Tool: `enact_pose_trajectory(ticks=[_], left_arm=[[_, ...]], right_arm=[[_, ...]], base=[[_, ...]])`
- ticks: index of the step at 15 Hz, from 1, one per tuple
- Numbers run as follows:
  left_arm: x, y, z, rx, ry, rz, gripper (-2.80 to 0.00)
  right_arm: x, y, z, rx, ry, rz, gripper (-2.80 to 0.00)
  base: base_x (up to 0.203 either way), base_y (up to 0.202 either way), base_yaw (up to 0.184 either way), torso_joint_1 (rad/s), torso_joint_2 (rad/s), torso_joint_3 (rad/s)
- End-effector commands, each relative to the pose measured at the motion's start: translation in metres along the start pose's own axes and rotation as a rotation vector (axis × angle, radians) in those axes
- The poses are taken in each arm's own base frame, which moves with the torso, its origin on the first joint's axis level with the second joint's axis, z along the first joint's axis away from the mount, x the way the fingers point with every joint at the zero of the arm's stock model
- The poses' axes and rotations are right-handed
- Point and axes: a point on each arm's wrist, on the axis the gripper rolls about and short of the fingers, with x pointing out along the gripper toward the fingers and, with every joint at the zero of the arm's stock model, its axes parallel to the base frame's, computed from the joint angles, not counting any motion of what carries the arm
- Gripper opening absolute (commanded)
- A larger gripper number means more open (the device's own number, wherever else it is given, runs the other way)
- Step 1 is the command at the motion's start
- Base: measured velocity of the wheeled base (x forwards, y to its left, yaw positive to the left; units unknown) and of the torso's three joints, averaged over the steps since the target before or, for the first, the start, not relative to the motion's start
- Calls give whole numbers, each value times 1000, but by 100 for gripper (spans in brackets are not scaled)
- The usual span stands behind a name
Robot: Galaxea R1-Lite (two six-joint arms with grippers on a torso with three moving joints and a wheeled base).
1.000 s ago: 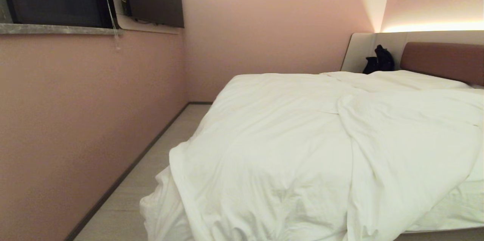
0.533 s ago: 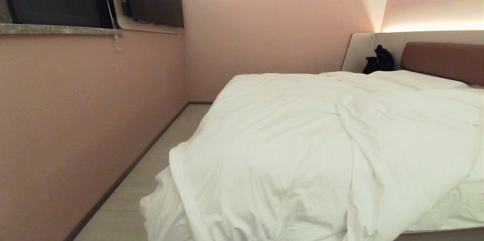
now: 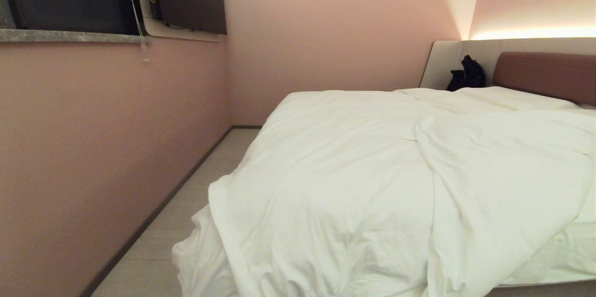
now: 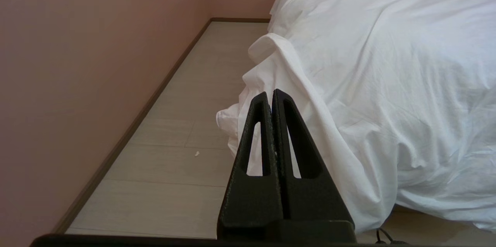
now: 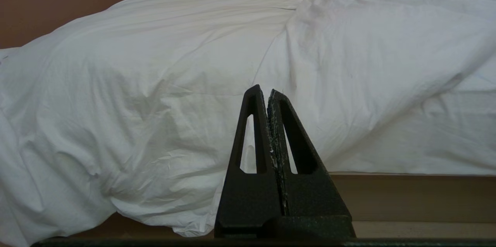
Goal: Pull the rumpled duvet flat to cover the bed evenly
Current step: Hold the folded corner of the quilt
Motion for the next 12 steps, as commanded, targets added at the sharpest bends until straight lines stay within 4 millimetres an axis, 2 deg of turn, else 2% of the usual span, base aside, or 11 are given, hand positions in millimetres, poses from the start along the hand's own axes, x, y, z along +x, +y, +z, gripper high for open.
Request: enact_pose_trajectory(ticks=[1,10,12], left_arm=[[0,0,0,0,0,1,-280],[0,0,0,4,0,1,-280],[0,0,0,3,0,1,-280]], right_arm=[[0,0,0,-1,-1,1,-280],[0,0,0,-1,-3,1,-280],[0,0,1,-1,-2,1,-280]], base=[[0,0,0,0,0,0],[0,0,0,0,0,0],[-1,-111,5,0,1,1]])
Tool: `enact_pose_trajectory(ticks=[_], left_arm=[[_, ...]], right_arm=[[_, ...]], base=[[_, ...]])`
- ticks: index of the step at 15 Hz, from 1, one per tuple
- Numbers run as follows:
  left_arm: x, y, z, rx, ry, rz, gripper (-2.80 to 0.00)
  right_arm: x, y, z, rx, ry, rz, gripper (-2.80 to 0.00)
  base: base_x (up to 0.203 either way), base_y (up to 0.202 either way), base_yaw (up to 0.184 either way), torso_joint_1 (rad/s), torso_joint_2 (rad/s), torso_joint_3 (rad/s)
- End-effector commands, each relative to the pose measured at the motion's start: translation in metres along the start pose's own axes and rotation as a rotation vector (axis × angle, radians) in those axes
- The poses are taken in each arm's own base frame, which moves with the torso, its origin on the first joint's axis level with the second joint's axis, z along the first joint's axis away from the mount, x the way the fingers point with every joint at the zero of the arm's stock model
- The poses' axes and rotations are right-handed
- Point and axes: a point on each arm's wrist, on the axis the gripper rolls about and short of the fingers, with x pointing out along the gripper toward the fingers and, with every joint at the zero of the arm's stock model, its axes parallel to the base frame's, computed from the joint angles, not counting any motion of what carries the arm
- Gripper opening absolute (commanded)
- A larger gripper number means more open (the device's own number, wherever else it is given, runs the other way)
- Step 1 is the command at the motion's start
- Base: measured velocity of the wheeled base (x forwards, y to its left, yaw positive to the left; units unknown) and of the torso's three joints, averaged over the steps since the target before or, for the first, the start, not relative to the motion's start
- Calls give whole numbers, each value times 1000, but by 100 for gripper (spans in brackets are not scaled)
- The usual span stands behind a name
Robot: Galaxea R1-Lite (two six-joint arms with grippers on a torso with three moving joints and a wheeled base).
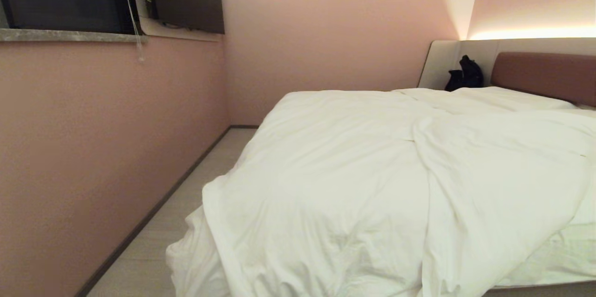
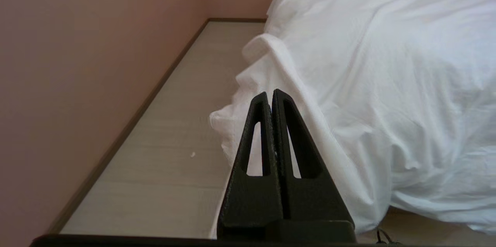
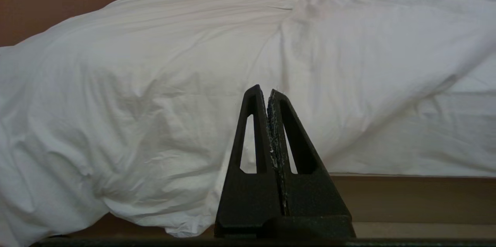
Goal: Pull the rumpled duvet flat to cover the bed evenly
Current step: Hold the folded corner of the quilt
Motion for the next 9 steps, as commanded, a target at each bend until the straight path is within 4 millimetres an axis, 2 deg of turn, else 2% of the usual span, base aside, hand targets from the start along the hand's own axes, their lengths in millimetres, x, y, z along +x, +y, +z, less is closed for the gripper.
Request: enact_pose_trajectory(ticks=[1,9], left_arm=[[0,0,0,-2,1,0,-280],[1,0,0,-4,-18,-2,-280]], right_arm=[[0,0,0,0,-2,0,-280],[0,0,0,0,1,0,-280]], base=[[0,-193,2,4,1,2],[0,-191,-1,3,3,3]])
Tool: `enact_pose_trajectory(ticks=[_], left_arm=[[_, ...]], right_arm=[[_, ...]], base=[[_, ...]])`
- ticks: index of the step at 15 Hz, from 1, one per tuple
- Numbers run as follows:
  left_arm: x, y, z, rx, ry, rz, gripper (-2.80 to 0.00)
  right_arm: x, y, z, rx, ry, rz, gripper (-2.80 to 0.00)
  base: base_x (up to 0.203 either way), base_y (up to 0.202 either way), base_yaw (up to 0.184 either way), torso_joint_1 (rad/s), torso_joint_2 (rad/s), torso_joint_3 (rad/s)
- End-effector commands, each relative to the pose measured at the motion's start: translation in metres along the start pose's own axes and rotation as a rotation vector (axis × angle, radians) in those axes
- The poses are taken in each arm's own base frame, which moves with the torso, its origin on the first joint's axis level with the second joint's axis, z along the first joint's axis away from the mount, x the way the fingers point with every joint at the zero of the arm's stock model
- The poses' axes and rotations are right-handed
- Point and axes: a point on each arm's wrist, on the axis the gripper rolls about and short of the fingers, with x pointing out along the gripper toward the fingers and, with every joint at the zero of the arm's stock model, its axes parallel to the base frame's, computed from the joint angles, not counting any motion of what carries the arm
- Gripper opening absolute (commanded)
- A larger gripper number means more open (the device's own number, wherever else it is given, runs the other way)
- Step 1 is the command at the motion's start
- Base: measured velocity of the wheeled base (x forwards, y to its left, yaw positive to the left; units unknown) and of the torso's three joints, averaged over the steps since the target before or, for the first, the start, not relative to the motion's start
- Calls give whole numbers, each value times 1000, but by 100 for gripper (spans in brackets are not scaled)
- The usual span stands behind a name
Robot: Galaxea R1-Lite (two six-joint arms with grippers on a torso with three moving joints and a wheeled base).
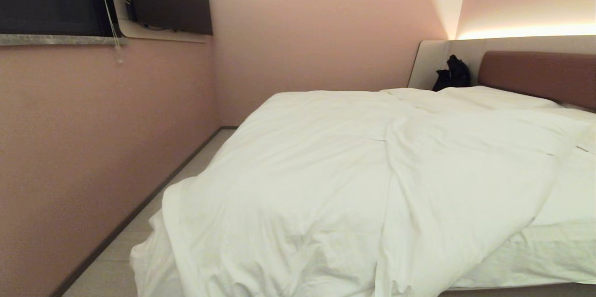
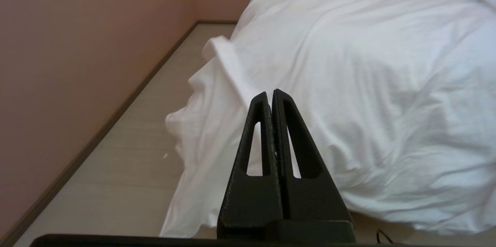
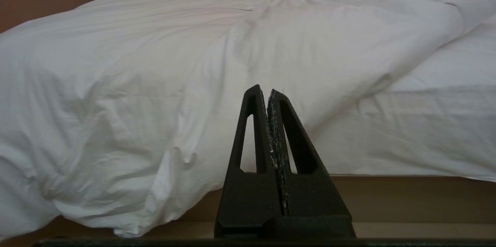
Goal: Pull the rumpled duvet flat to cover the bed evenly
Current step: Hold the folded corner of the quilt
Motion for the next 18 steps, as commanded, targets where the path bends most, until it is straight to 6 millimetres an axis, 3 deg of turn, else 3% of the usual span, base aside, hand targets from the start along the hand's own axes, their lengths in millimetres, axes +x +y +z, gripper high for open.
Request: enact_pose_trajectory(ticks=[1,18], left_arm=[[0,0,0,0,-3,0,-280],[1,0,0,-5,-23,1,-280]], right_arm=[[0,0,0,-1,1,1,-280],[0,0,0,-1,0,1,-280]], base=[[0,-192,1,1,-1,2],[0,-195,0,2,3,1]])
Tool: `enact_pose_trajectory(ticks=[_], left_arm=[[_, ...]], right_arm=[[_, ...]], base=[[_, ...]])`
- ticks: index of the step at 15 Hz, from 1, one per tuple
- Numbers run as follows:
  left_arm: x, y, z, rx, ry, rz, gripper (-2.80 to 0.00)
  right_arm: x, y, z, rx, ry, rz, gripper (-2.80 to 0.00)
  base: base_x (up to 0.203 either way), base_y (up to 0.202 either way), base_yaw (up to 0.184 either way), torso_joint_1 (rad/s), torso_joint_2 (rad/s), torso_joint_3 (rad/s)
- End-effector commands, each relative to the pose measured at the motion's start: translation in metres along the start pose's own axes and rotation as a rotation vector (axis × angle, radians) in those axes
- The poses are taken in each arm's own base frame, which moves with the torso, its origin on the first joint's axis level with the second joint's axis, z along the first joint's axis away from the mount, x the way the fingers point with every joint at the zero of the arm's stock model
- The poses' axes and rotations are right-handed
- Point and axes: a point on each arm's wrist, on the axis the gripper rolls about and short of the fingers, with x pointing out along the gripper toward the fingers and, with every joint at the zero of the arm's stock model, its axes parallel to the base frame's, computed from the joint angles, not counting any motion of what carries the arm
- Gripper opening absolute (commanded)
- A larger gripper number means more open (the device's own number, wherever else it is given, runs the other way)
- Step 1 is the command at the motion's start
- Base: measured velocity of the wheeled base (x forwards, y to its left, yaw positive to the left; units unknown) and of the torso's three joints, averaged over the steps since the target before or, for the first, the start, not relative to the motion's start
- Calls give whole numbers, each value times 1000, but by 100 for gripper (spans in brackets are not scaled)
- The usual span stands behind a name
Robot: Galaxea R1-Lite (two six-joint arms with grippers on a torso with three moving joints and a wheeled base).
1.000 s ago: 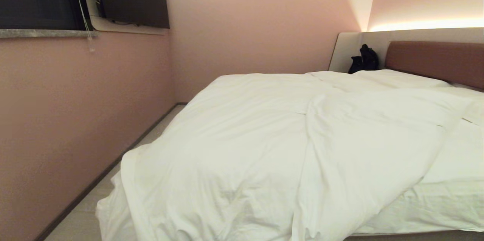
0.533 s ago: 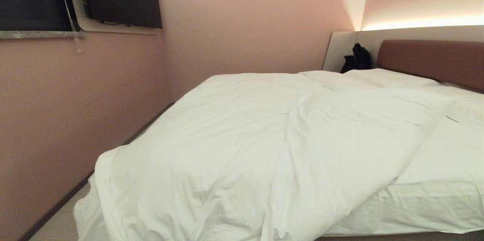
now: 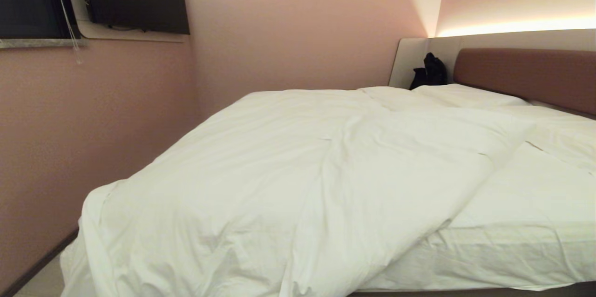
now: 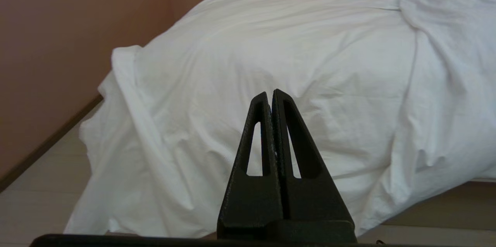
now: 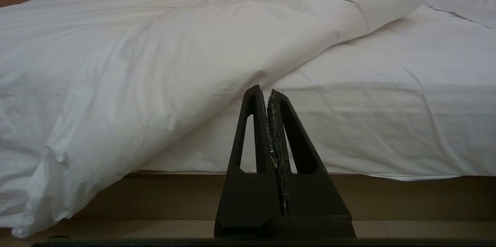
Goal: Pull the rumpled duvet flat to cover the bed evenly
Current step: Hold the folded corner of the quilt
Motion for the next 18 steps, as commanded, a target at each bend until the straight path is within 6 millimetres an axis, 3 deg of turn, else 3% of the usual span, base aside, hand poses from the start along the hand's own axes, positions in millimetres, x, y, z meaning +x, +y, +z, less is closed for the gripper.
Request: enact_pose_trajectory(ticks=[1,18], left_arm=[[0,0,0,-1,-1,0,-280],[0,0,0,-10,-2,0,-280]], right_arm=[[0,0,1,0,-1,0,-280],[0,0,0,0,0,0,-280]], base=[[0,-195,-1,5,5,2],[0,-194,0,2,4,2]])
